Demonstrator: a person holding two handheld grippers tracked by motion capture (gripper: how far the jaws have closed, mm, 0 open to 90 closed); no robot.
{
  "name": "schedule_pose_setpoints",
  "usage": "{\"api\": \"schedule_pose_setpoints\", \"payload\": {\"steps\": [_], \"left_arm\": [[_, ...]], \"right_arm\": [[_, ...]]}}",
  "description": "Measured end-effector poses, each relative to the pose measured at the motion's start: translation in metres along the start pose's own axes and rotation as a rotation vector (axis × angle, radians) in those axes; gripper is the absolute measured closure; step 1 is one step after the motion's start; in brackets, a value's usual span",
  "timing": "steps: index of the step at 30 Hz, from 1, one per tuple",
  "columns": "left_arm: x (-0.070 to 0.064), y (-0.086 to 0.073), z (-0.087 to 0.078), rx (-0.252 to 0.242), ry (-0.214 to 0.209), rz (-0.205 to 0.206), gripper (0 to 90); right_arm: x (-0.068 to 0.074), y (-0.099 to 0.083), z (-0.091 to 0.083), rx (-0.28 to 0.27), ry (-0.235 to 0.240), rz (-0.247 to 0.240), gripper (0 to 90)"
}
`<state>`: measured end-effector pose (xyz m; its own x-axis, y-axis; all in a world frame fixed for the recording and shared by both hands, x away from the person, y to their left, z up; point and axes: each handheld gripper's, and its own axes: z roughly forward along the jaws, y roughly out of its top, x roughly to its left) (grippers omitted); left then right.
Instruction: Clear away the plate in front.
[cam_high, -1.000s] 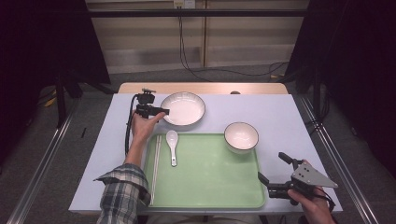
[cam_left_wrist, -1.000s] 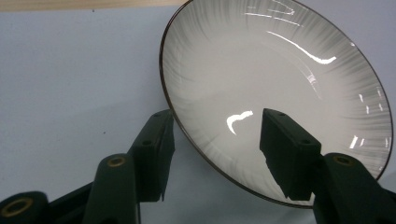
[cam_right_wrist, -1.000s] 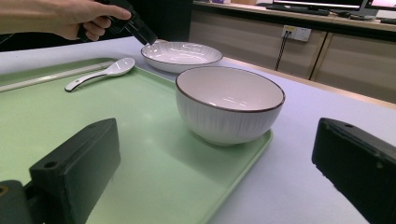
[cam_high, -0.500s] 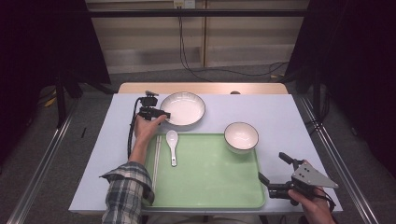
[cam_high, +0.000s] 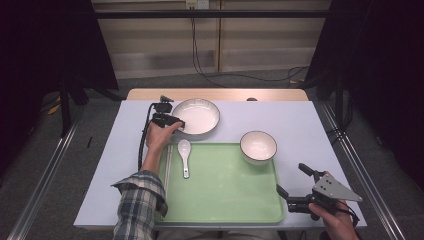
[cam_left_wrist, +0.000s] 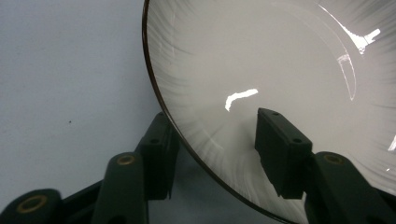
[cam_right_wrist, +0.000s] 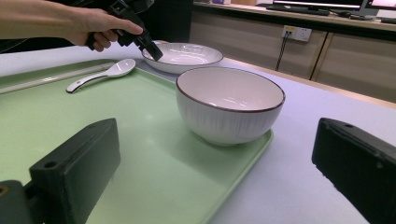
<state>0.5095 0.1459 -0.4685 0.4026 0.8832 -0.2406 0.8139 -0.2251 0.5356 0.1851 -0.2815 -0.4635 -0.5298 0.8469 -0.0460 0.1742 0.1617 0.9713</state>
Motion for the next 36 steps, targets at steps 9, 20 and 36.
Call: {"api": "schedule_pose_setpoints", "payload": {"steps": [9,20,36], "left_arm": [[0.021,0.000,-0.003,0.013,-0.136,-0.130,67.0],[0.021,-0.001,0.001,-0.028,-0.196,-0.226,74.2],[0.006,0.011,-0.011,-0.136,-0.219,-0.232,85.7]], "right_arm": [[0.000,0.000,0.000,0.003,0.003,-0.007,0.7],[-0.002,0.000,0.000,0.001,-0.015,0.003,0.8],[-0.002,-0.001,-0.003,0.002,-0.010,0.004,0.7]]}}
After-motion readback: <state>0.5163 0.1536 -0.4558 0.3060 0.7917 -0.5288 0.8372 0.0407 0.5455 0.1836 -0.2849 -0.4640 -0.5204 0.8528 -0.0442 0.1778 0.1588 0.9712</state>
